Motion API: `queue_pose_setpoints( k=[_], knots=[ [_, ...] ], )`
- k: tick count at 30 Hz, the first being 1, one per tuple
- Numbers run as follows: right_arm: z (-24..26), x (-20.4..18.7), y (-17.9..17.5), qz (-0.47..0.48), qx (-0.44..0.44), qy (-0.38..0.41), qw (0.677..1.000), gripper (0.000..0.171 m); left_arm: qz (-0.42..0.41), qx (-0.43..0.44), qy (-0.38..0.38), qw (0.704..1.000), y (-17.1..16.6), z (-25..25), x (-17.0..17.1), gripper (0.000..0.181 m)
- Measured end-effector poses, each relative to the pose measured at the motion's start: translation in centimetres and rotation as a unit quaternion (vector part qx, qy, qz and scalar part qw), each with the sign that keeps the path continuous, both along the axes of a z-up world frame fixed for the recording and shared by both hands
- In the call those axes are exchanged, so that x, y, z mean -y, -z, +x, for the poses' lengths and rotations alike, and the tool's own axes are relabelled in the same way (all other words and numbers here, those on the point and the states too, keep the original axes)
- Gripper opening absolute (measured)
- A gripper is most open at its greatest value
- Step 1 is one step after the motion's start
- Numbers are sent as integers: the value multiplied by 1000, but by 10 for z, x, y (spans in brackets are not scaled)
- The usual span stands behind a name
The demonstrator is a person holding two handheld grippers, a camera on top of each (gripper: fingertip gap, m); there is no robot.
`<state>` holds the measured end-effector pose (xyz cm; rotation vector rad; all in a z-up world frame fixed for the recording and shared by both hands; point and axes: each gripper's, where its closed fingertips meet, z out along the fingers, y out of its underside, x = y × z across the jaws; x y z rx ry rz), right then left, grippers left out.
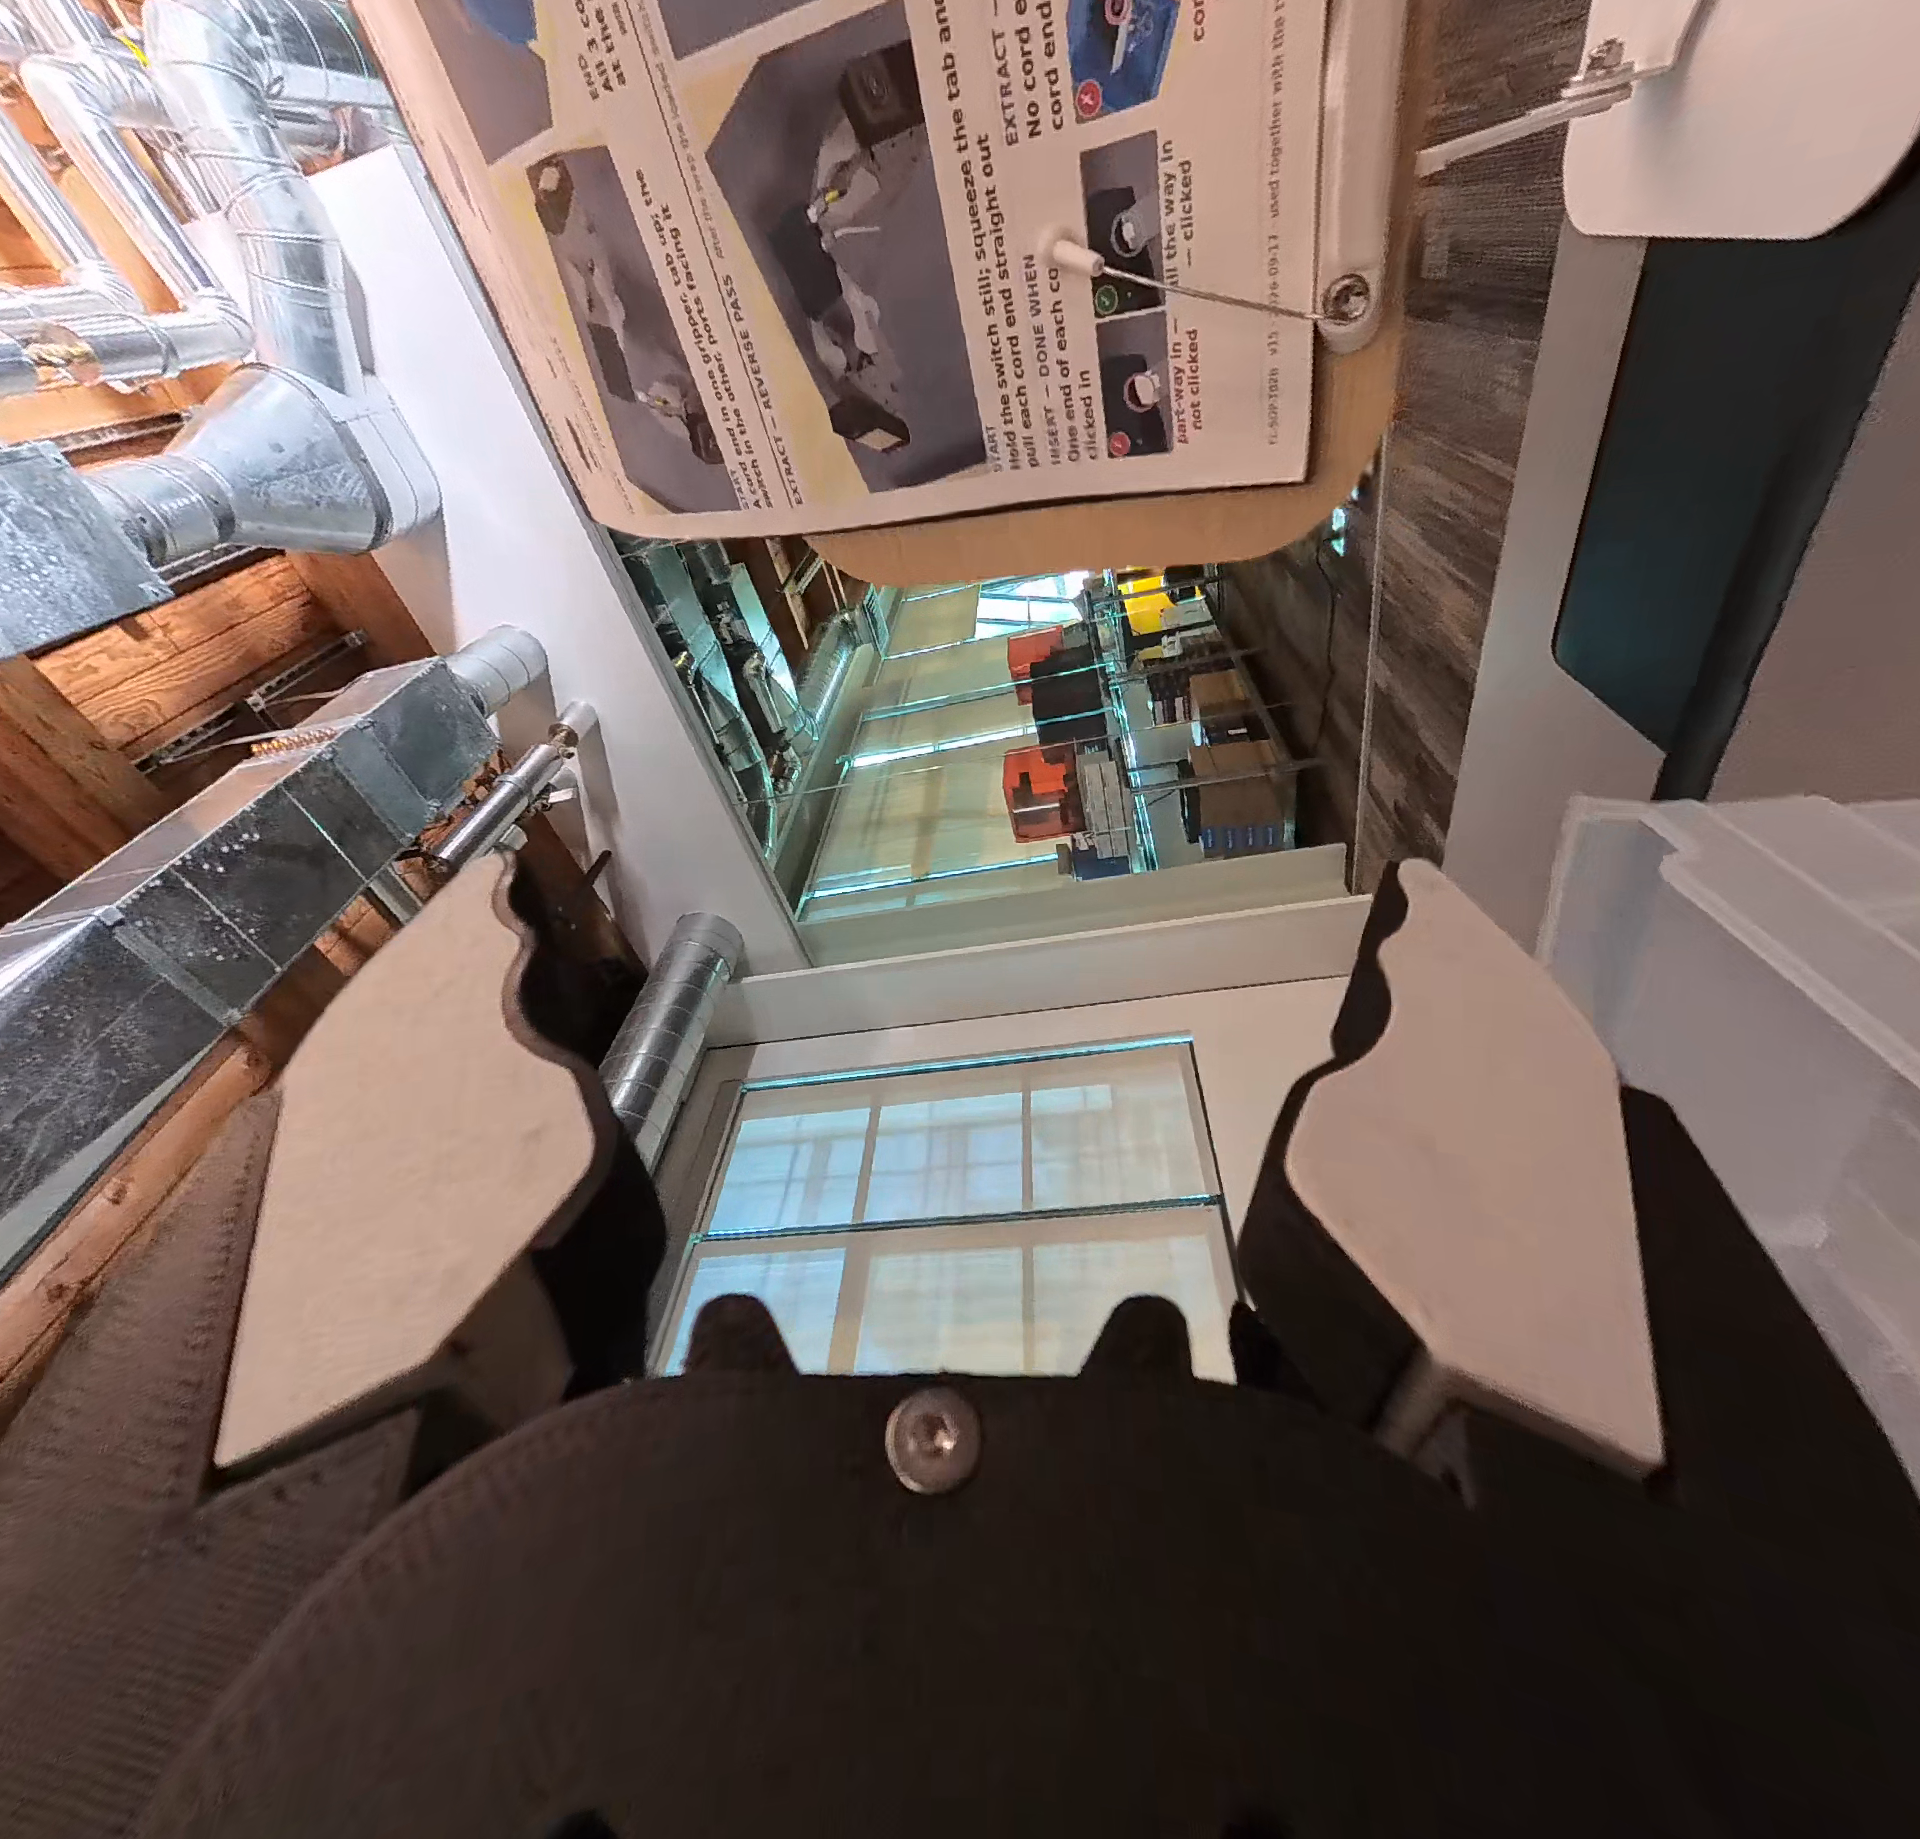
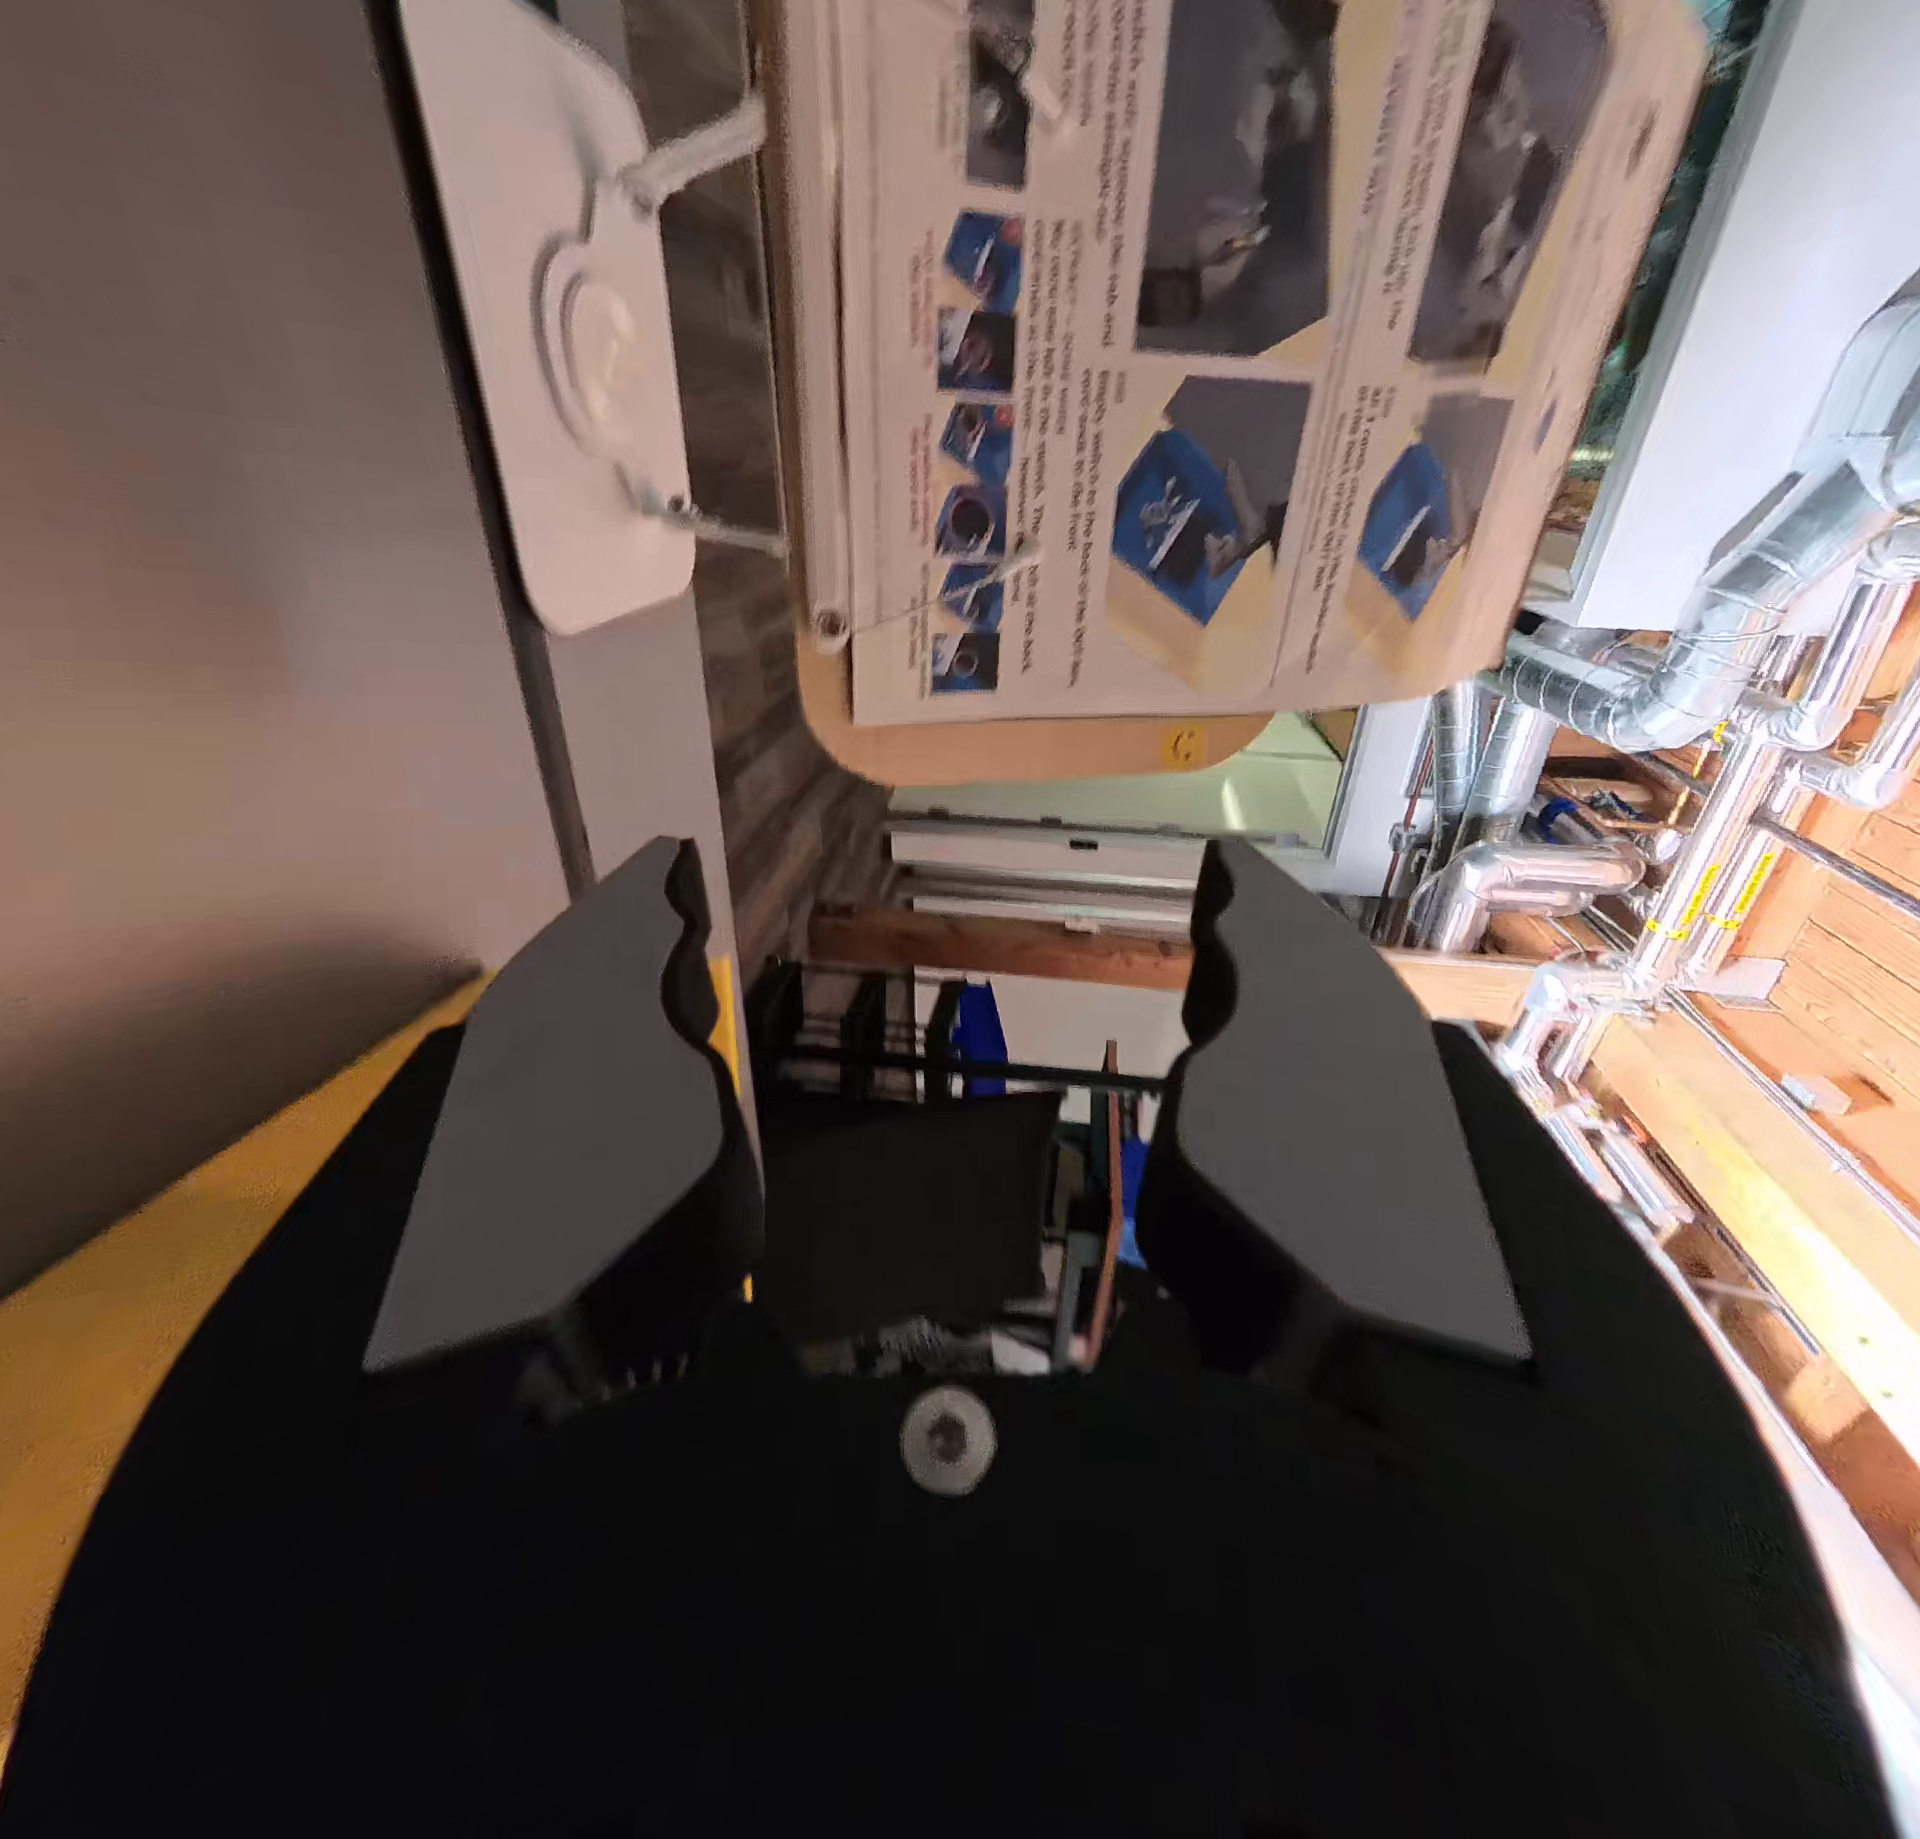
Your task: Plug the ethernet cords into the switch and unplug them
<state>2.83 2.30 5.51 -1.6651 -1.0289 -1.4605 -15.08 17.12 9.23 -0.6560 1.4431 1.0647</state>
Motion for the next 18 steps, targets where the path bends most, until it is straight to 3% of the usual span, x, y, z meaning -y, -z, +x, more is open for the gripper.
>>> queue_pose_setpoints(
  k=[7,18],
  knots=[
    [14,48,29,-52,24,89,994,90,19,-28,3,999,5,-13,28,141],
    [12,85,9,-21,-5,133,991,89,-9,-9,-25,1000,-2,-35,49,137]
  ],
)
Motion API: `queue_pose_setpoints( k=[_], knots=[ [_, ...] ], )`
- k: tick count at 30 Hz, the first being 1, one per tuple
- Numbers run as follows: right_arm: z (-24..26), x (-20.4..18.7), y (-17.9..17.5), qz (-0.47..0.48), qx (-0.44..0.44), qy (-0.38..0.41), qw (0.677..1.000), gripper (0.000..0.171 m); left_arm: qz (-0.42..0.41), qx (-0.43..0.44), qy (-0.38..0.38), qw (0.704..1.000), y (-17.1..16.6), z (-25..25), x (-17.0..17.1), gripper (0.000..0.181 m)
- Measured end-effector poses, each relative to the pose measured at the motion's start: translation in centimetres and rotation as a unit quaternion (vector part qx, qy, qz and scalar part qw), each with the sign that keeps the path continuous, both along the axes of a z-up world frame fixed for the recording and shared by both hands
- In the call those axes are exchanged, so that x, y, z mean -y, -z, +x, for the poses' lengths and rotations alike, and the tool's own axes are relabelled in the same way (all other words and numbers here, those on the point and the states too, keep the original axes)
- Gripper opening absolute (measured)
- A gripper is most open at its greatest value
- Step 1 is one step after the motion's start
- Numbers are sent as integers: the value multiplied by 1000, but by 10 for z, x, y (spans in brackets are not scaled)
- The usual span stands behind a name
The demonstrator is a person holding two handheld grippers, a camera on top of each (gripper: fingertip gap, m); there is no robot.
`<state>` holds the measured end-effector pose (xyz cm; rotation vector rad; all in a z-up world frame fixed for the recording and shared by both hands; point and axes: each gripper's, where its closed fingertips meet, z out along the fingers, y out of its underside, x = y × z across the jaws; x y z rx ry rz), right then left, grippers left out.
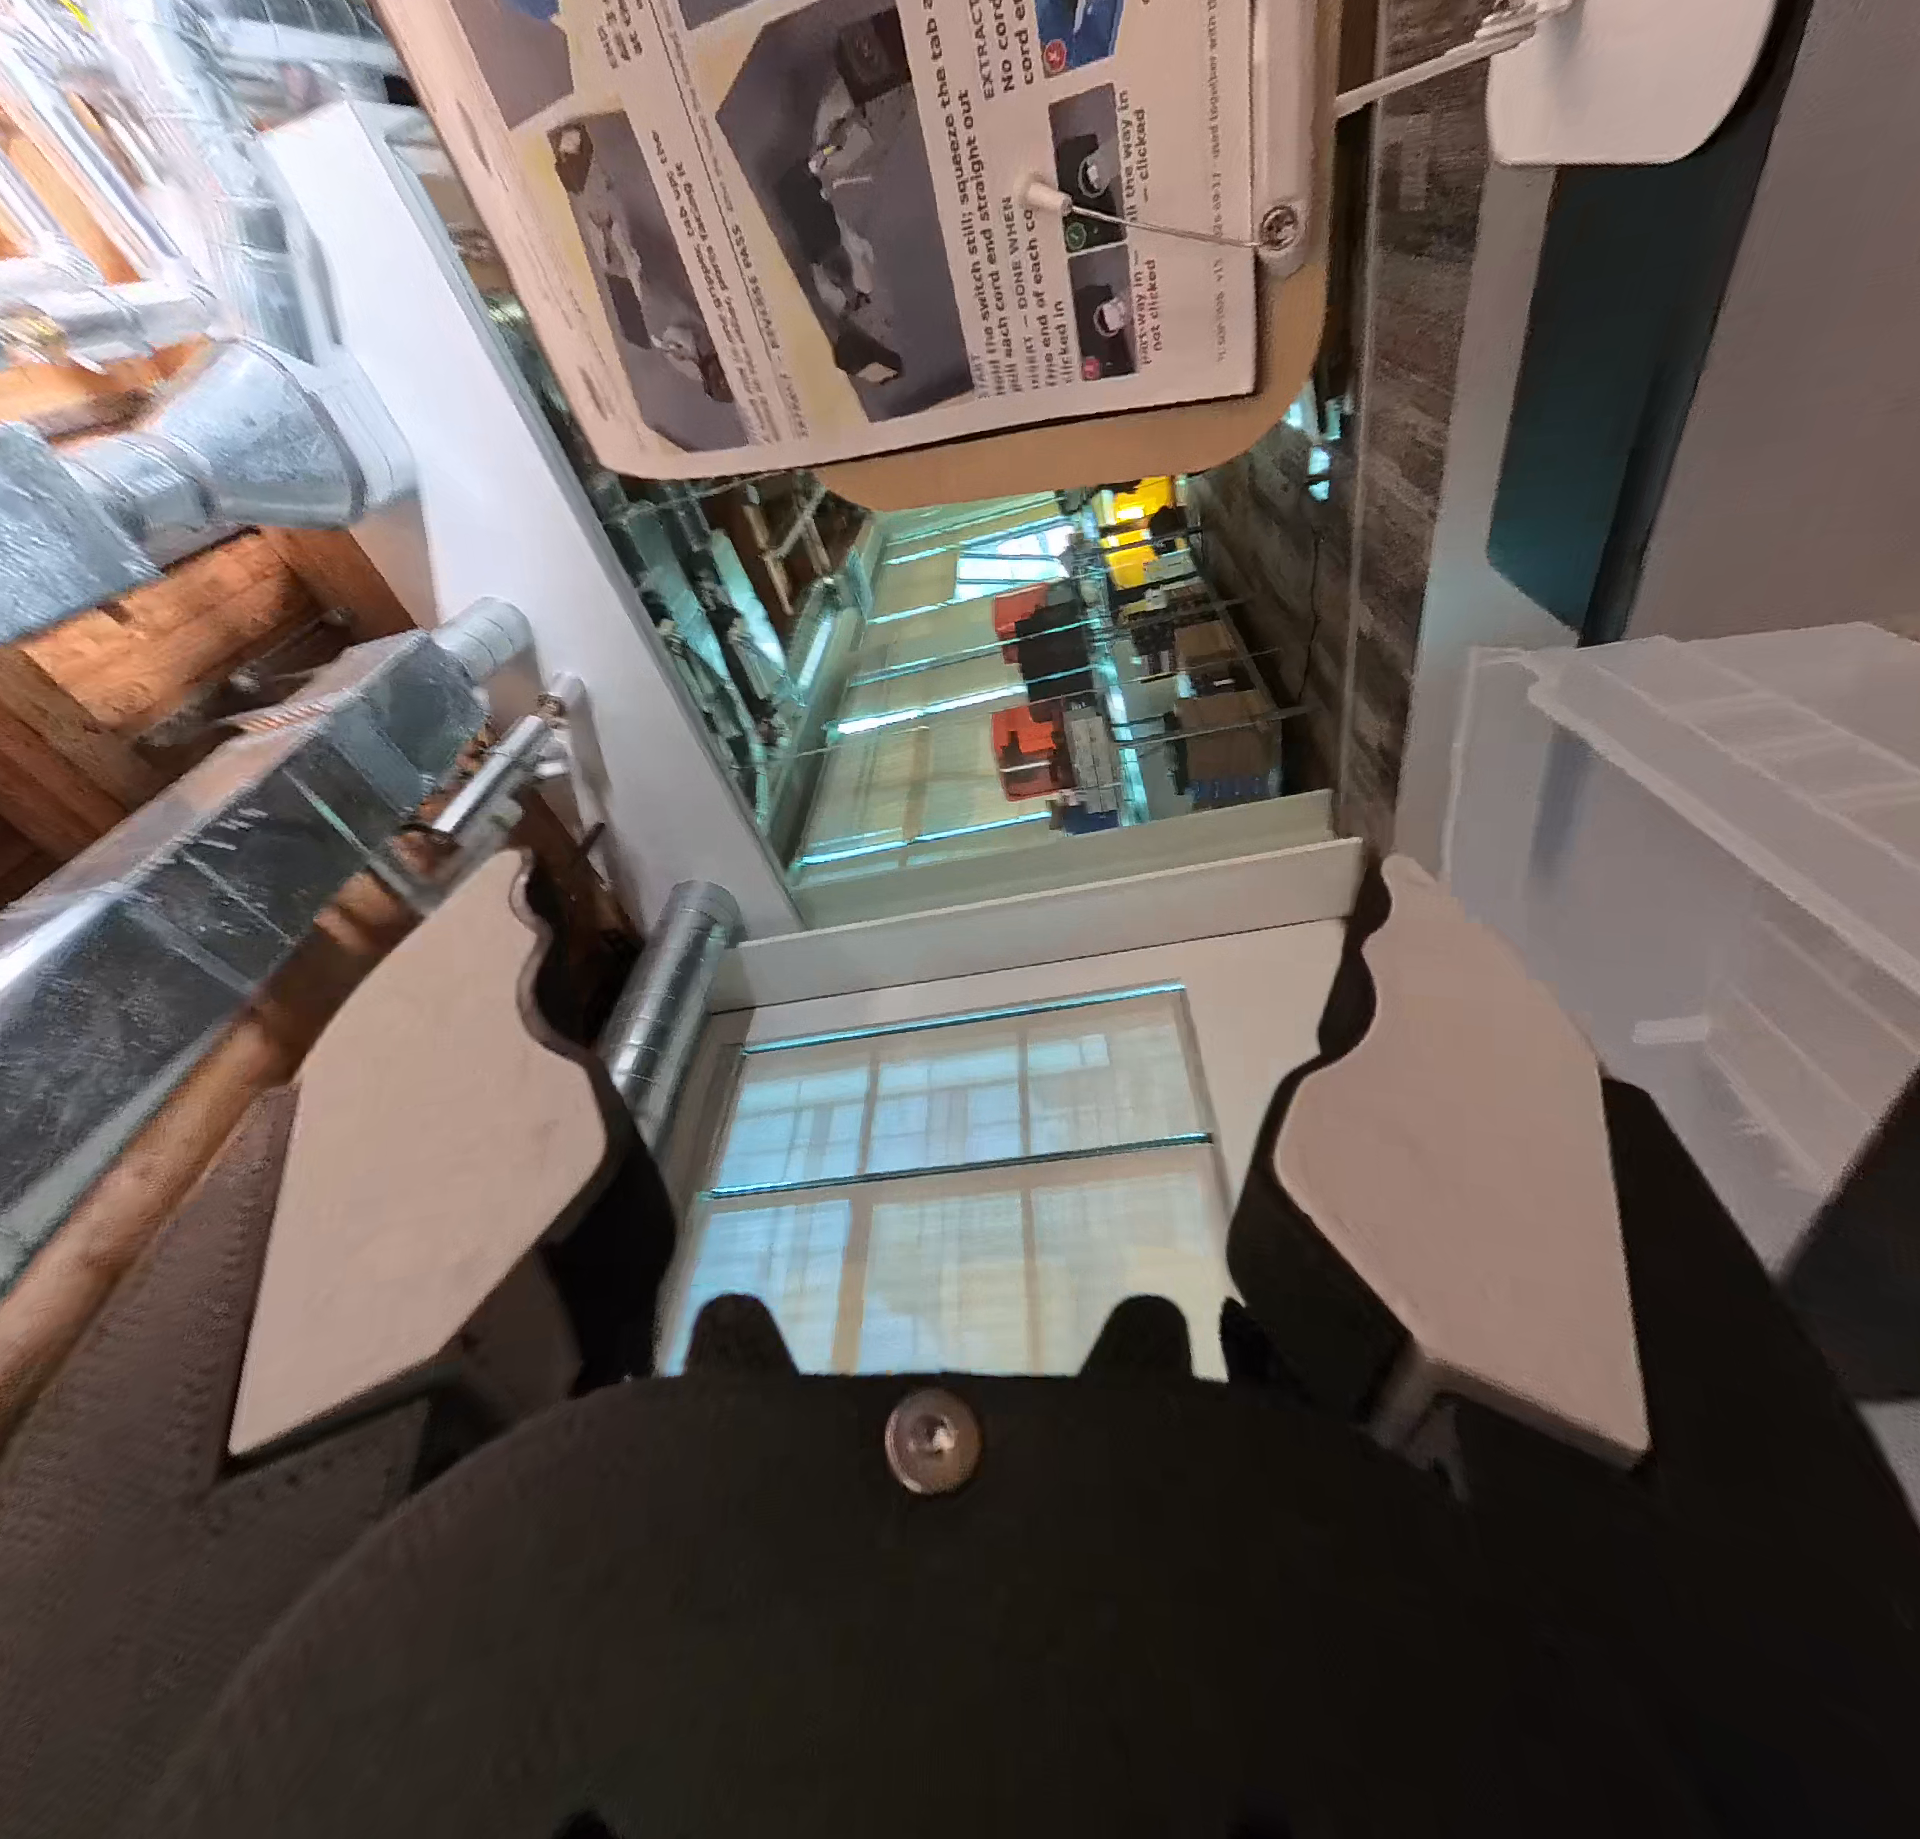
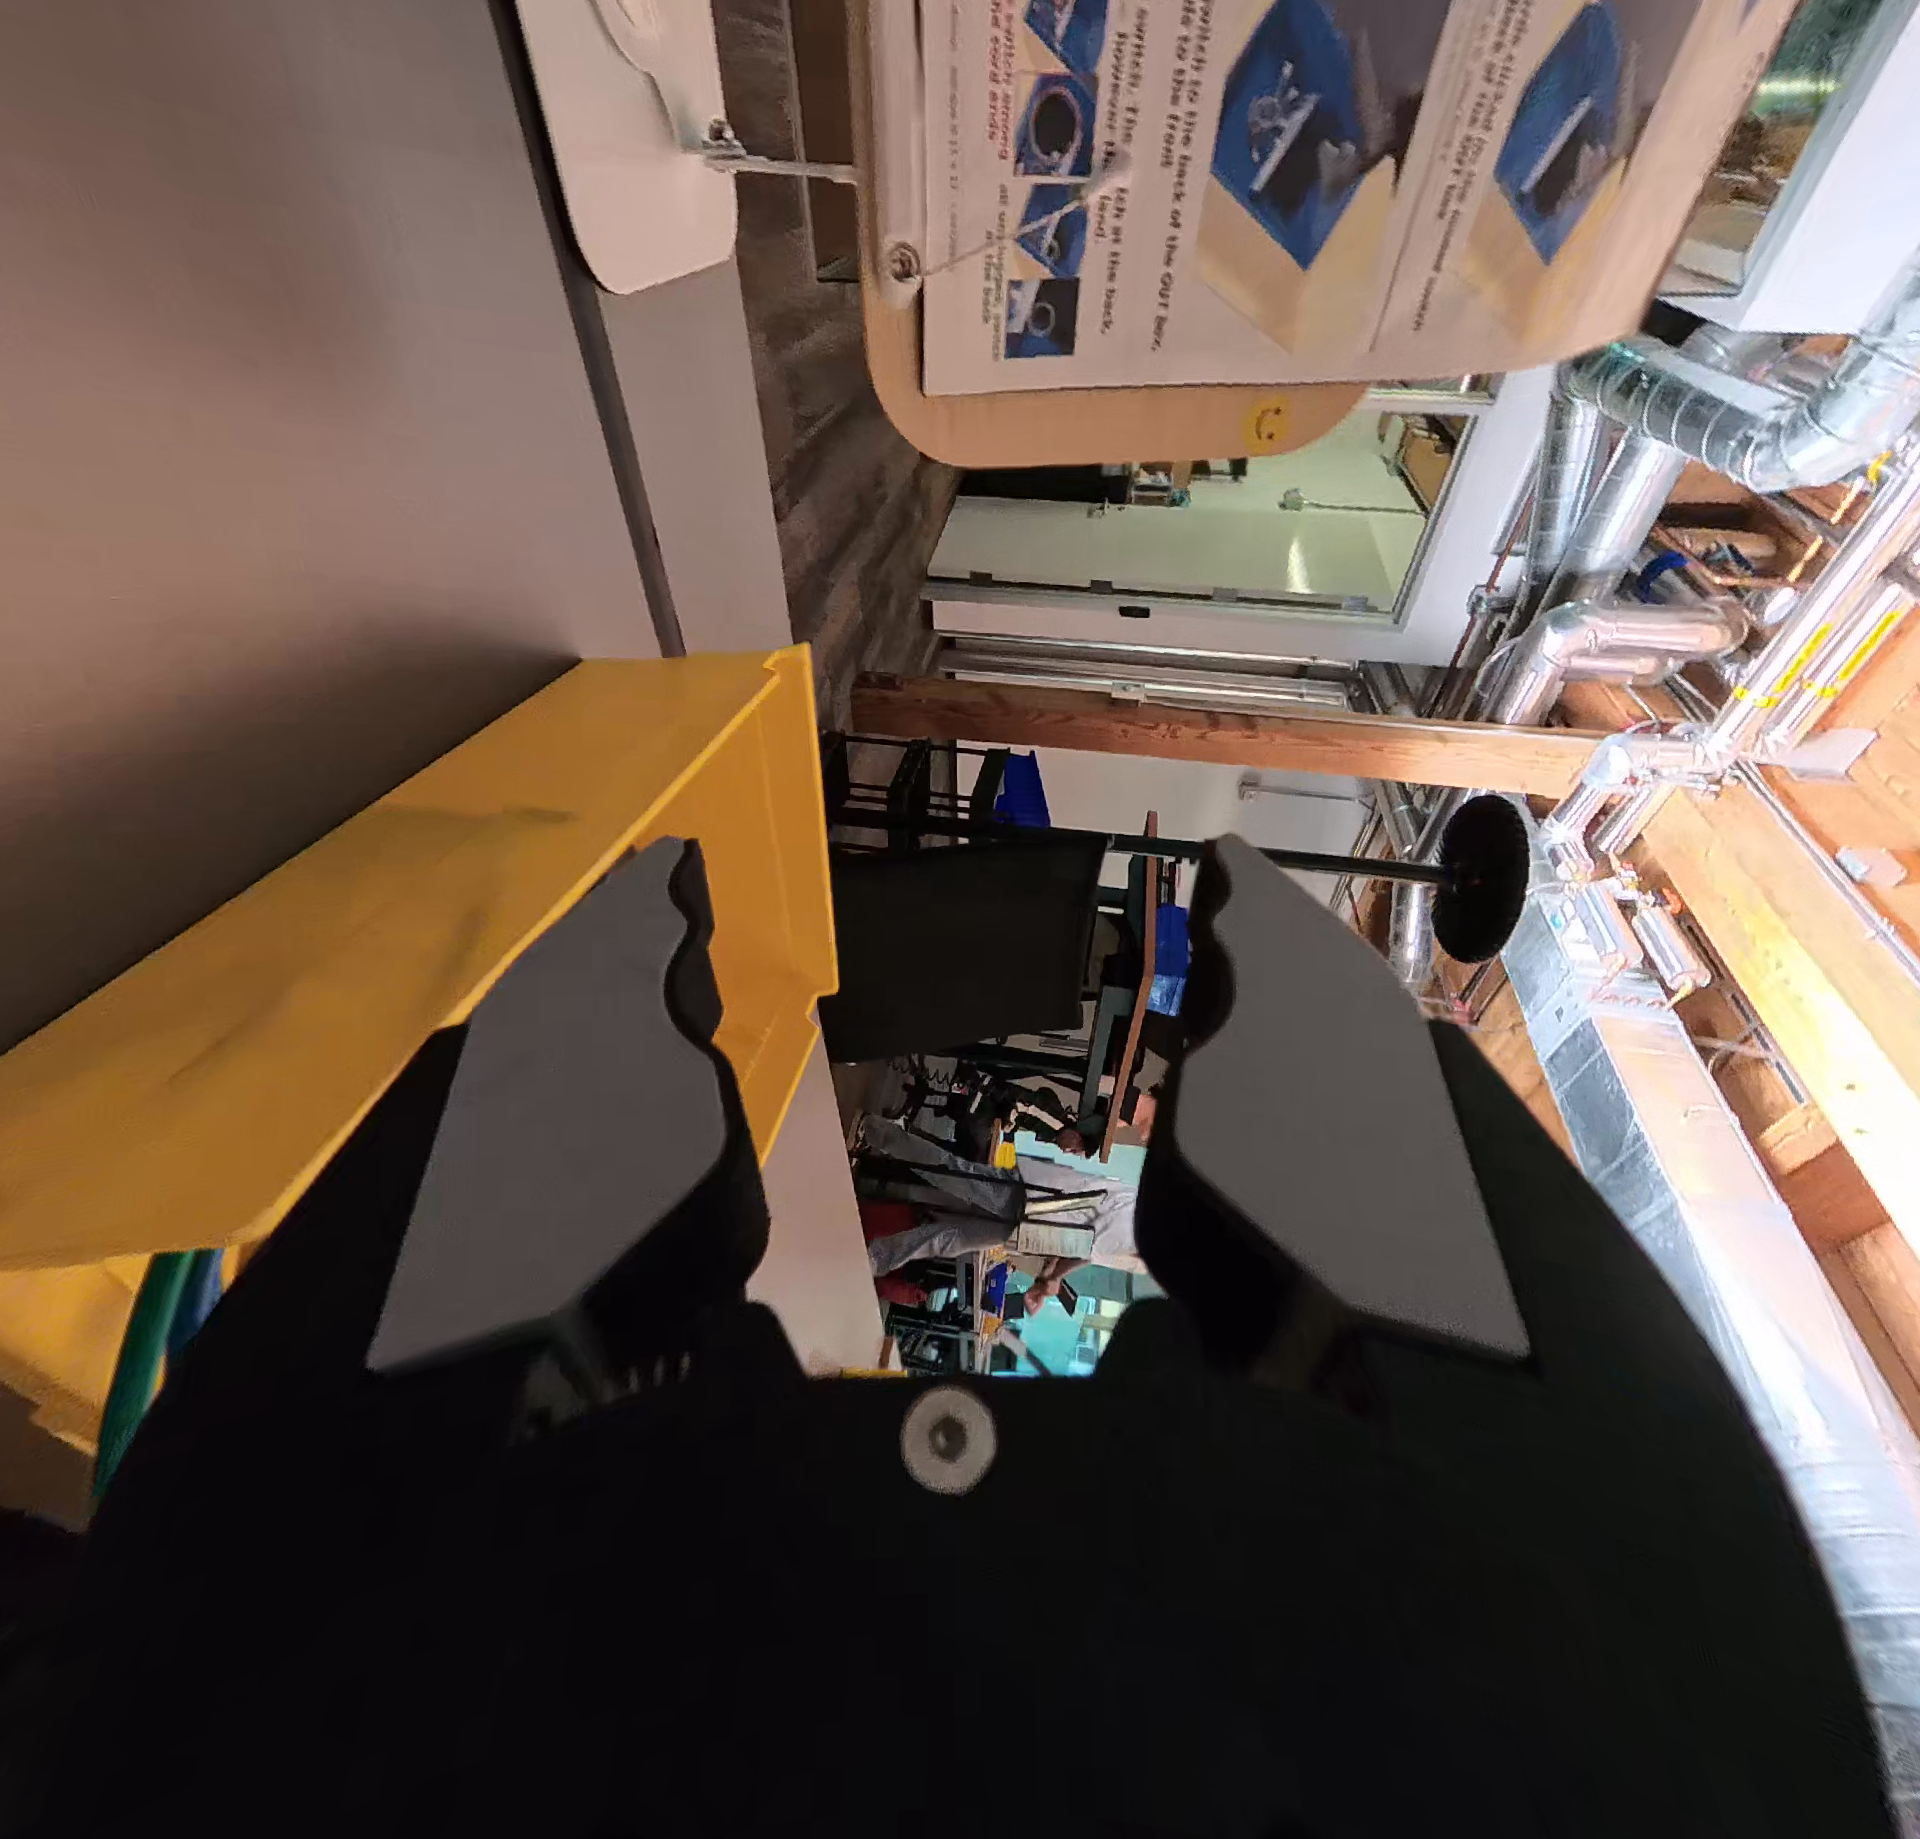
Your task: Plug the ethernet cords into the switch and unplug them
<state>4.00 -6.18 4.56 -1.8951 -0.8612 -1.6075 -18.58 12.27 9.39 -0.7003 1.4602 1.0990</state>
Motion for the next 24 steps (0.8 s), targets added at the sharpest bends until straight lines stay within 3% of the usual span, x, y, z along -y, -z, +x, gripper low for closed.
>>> queue_pose_setpoints(
  k=[4,10,20,24],
  knots=[
    [5,10,-18,26,16,16,999,89,-59,39,-10,997,13,-1,4,137],
    [23,20,-66,143,43,85,985,83,-109,95,15,989,18,17,20,137],
    [19,16,-94,208,77,61,973,83,-119,217,66,967,-34,30,33,130],
    [17,14,-92,199,92,55,974,81,-115,214,69,968,-35,30,34,129]
  ],
)
